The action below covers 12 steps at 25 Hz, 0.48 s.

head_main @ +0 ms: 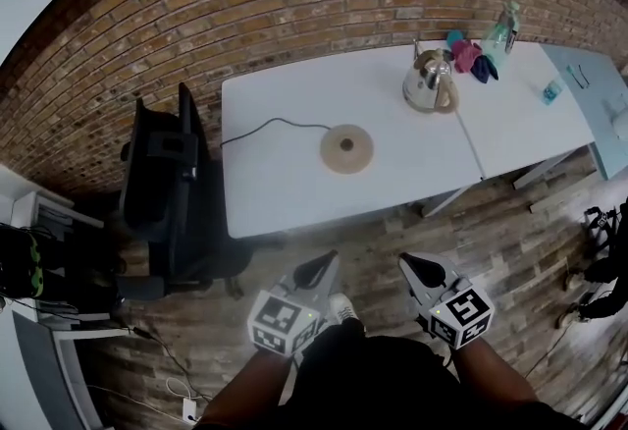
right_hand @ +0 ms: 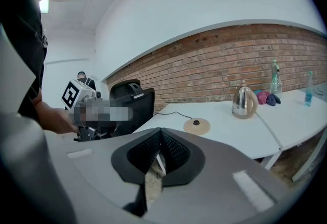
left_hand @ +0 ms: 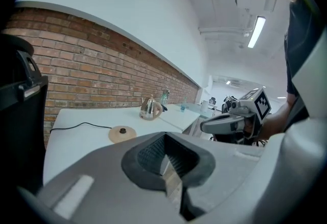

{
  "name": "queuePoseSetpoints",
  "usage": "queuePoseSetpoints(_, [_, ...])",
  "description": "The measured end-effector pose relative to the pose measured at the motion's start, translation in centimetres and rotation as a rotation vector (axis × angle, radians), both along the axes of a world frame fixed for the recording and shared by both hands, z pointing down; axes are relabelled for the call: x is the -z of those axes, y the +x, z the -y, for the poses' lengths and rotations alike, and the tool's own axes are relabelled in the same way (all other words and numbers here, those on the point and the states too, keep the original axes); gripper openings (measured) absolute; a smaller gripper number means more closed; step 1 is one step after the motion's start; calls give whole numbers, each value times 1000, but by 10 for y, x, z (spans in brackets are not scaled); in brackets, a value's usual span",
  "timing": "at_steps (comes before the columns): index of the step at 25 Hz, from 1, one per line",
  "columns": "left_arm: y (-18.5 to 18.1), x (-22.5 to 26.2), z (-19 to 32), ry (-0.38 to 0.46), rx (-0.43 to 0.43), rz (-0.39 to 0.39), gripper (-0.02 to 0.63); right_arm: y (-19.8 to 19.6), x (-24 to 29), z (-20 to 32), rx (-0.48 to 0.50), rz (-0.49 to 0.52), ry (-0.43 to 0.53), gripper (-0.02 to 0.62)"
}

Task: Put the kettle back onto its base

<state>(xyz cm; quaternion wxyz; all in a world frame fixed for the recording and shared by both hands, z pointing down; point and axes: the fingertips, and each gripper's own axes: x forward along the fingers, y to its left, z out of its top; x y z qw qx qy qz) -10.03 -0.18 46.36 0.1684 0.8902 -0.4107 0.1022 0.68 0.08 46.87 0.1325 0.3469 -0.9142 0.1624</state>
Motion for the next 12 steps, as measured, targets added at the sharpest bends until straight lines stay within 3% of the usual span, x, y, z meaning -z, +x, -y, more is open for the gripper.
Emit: queuePoseSetpoints(12, [-35, 20, 9, 57, -2, -21, 1, -44, 33, 16, 28, -45, 84, 26])
